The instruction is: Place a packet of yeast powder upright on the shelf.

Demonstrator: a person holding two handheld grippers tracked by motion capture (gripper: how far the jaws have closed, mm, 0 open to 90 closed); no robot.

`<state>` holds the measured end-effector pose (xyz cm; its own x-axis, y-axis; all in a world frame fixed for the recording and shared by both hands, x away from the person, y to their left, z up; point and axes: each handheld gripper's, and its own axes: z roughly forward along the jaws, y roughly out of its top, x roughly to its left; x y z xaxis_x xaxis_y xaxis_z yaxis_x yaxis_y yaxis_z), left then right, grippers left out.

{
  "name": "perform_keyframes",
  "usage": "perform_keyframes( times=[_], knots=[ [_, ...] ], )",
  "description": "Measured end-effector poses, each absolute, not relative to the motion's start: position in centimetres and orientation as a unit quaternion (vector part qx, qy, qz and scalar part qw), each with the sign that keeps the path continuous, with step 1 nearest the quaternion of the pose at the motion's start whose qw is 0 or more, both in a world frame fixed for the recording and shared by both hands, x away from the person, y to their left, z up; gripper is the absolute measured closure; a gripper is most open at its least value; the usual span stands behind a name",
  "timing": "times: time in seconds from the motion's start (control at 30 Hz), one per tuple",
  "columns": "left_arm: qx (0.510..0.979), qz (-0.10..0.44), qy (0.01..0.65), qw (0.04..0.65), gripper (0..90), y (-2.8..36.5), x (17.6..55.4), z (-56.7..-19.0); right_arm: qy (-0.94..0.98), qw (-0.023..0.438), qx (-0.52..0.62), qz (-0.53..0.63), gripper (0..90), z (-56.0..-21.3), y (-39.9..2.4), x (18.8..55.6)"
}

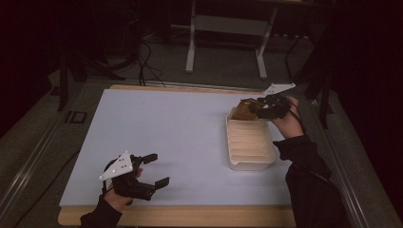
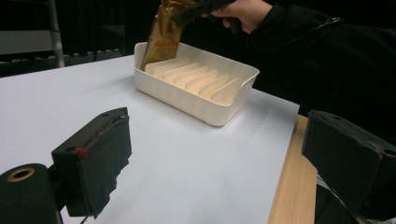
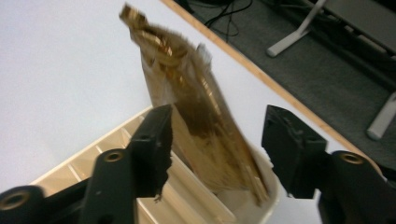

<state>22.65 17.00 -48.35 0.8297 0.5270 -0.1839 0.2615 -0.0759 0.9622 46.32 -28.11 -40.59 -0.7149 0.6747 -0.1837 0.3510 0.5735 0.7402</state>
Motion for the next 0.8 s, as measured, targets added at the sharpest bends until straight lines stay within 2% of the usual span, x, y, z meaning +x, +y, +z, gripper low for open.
perform_keyframes(
  times=[0.33, 0.73, 0.8],
  knots=[
    [0.727, 0.106, 0.269, 0.623, 9.0, 16.7, 22.7, -48.2, 0.841, 0.22, 0.311, 0.384, 37.7, -37.9, -28.2, 43.6],
    [0.733, 0.105, 0.263, 0.619, 9.0, 16.4, 22.6, -48.3, 0.825, 0.229, 0.304, 0.418, 31.7, -36.6, -28.2, 40.4],
    [0.731, 0.104, 0.263, 0.621, 8.9, 16.4, 22.6, -48.3, 0.822, 0.242, 0.301, 0.418, 29.0, -36.4, -28.1, 39.5]
  ],
)
